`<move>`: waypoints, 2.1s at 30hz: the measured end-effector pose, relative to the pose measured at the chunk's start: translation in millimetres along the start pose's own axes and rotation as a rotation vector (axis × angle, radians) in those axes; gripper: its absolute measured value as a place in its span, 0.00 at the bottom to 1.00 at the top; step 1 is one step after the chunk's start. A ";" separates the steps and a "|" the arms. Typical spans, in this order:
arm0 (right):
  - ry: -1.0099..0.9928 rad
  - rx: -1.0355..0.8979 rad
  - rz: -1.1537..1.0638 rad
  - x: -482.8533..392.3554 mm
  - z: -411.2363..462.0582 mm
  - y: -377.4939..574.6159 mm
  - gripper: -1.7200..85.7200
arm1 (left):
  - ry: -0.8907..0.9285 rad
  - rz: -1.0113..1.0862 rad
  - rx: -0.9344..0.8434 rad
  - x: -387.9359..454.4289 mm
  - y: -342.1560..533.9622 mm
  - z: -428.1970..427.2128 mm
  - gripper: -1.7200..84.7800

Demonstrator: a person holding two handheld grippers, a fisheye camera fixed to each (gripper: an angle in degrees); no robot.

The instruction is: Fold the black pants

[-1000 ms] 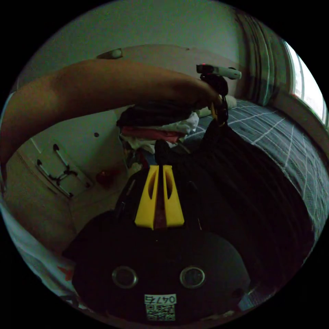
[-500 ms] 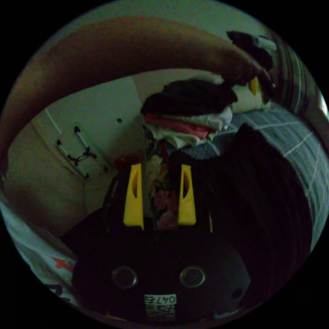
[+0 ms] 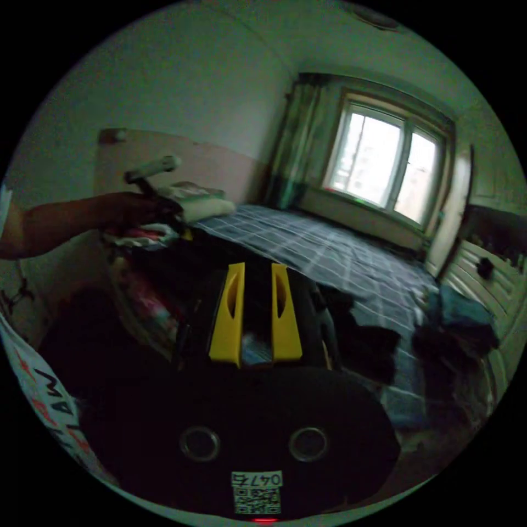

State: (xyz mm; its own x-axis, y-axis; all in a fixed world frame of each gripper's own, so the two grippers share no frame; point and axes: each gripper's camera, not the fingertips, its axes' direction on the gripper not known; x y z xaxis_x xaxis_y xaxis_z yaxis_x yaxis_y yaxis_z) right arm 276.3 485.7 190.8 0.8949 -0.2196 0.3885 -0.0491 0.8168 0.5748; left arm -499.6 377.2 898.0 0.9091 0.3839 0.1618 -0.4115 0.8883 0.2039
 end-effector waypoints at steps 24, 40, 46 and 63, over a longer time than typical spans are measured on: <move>-0.047 -0.489 0.101 452.9 -53.5 91.3 0.02 | -0.068 -0.286 0.061 17.8 180.0 77.8 0.09; 0.012 -0.440 0.387 626.6 -63.2 168.0 0.08 | -0.277 -0.262 0.105 54.4 224.9 93.2 0.09; -0.074 -0.513 0.209 605.7 -73.9 181.0 0.12 | -0.263 -0.286 0.105 56.1 230.3 96.3 0.09; -0.212 -0.421 -0.049 664.2 -76.7 71.0 0.02 | -0.247 -0.210 -0.082 35.6 234.7 93.0 0.09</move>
State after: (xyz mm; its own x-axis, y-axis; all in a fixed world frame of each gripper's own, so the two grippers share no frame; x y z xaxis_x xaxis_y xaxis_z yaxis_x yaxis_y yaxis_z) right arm 901.2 438.8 434.5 0.7795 -0.3311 0.5317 0.2141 0.9386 0.2707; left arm -570.0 575.9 1041.4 0.9262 0.1262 0.3553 -0.2006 0.9628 0.1810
